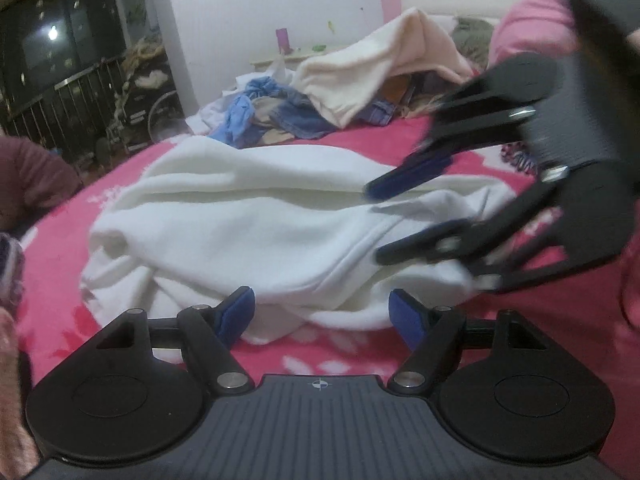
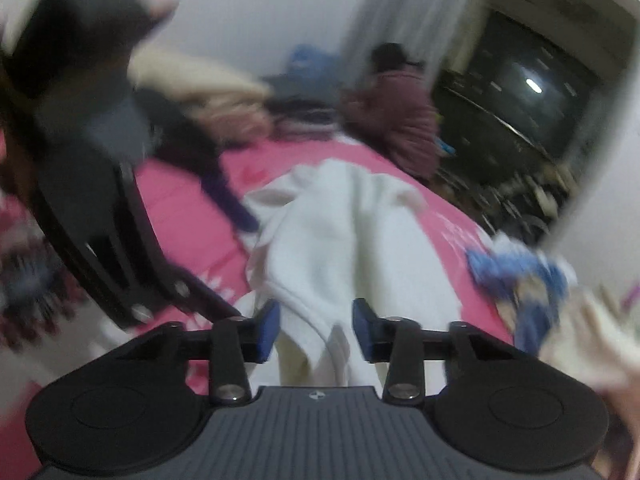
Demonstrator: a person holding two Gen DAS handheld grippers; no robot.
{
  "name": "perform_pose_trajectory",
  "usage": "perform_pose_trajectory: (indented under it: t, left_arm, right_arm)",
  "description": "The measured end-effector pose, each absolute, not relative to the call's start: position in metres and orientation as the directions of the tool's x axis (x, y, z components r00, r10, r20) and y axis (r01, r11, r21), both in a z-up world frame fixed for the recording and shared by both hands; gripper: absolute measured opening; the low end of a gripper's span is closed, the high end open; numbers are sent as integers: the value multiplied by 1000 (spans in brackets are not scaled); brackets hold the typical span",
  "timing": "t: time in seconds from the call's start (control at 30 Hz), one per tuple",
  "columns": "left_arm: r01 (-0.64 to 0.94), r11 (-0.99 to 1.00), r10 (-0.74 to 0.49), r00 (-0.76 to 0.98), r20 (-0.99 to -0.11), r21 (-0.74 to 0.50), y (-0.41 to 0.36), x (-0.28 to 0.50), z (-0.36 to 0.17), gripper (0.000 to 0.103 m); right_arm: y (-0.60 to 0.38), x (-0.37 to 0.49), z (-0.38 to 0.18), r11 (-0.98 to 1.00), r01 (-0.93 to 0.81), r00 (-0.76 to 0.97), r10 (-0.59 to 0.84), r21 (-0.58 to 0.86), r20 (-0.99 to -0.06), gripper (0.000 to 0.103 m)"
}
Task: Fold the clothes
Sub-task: 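Grasp a sweatshirt edge with the right tool while the left tool grasps another edge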
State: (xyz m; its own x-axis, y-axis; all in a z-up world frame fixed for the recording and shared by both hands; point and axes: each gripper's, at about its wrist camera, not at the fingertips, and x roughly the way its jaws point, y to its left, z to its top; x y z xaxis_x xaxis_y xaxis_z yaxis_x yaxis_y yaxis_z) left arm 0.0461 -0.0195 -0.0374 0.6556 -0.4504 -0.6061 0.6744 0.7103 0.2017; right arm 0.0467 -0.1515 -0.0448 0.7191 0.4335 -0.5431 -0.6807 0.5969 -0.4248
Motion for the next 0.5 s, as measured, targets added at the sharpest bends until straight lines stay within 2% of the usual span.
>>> perform_pose_trajectory:
  t: [0.03,0.07,0.1,0.17,0.23,0.3,0.4,0.5]
  left_arm:
    - [672,709,-446,663,-602,214,-17,46,-37,75]
    - [668,709,-442,670,-597,226,-17,46,-36,75]
    - [665,709,-442,678,-588,234,-17,48,-35,75]
    - [660,709,-447,692,-567,248,-19,52,-31,75]
    - [655,709,-451,706,-546,262,-21,56,-28,75]
    - [650,714,-462,718,-521,261,-26,62,-24,75]
    - [639,710,-465,741,-484,297,-36,68,-25,75]
    - [621,698,-445,766,-463,357,-45,72,-31,75]
  right_arm:
    - [-147,56,-52,570,-688,714,418,-449,-562,23]
    - [-143,68,-60,545,-695,707,398,-470,-585,14]
    - [-144,80,-60,554,-701,696,394,-449,-600,10]
    - [-158,105,-46,648,-703,659,435,-295,-614,10]
    - [-185,126,-21,753,-658,611,529,-7,-589,9]
    - [-212,144,-4,772,-586,586,613,245,-530,9]
    - [-239,160,2,715,-515,545,699,473,-463,9]
    - [-254,171,3,650,-476,513,752,592,-413,10]
